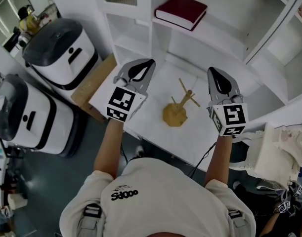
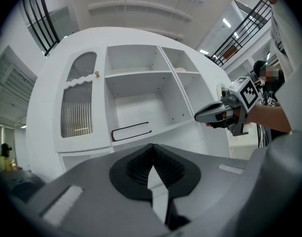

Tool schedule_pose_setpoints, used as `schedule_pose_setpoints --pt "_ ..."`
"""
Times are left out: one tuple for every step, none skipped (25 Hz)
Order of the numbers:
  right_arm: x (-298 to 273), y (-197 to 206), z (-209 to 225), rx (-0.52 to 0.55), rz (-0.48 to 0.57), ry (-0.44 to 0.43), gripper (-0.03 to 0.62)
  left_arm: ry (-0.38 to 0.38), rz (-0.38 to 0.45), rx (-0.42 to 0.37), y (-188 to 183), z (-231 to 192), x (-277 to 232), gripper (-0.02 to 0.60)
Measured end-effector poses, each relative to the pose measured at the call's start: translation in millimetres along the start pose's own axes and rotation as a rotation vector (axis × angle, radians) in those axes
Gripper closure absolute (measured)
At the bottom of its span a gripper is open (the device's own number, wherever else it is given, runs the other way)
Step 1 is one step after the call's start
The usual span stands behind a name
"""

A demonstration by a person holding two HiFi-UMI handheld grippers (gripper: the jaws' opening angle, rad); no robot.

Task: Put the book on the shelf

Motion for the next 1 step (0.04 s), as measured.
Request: schedule_pose_setpoints --pt "-1.2 -0.1 0.3 0.001 -0.001 -0.001 0.592 0.0 0.0 -0.001 0.1 -0.6 -0.4 0.563"
Point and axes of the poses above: the fingertips, and each gripper's own axes: x backward along the fingers, z to its right, y out of its underside, the point moved 9 cm from there along x, backward along the fingers, and after that the axes turned 10 degrees about -x, right-handed, at the moved point
